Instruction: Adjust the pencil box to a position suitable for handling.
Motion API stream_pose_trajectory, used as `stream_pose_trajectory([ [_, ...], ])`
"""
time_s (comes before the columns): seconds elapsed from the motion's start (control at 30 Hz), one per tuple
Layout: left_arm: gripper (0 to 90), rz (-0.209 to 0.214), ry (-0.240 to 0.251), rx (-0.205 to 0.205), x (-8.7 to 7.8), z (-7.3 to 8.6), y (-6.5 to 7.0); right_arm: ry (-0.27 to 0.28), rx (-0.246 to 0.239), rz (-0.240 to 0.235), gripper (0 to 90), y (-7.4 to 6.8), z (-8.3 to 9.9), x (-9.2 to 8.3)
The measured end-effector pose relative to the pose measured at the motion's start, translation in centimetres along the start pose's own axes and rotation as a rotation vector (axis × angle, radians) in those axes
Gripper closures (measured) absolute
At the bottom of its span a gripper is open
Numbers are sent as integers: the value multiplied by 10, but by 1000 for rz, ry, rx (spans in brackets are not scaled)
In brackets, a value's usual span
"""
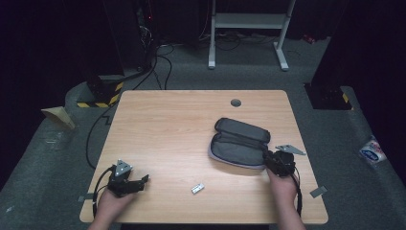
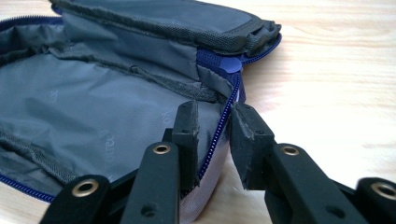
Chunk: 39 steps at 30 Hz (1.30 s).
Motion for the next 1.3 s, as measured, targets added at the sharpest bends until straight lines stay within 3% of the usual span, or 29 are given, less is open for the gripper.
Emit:
stream_pose_trajectory([
  [0.13, 173, -2, 0, 1, 0, 0, 0, 0, -5, -11, 720, -10, -2, 5],
  [0.17, 173, -2, 0, 0, 0, 0, 0, -1, -26, -23, 717, -19, -5, 10],
  [0.33, 173, -2, 0, 0, 0, 0, 0, -5, -39, -62, 693, -38, -10, 22],
  [0.73, 174, 0, 3, 0, 0, 0, 0, -14, -101, -98, 677, -74, -22, 42],
  [1.07, 177, -2, 3, -3, 0, 0, 0, -21, -132, -112, 676, -88, -31, 53],
  [1.3, 177, 1, 3, -4, 0, 0, 0, -28, -154, -91, 724, -92, -38, 61],
])
Point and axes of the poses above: each handheld gripper's, and its own axes: x roughly forward along the jaws, z roughly out of its underside, y roughly to its right, the point moved 9 cm from there along x, roughly forward along the jaws, and after that the axes turned 2 degrees about y, right-handed, at the moved point
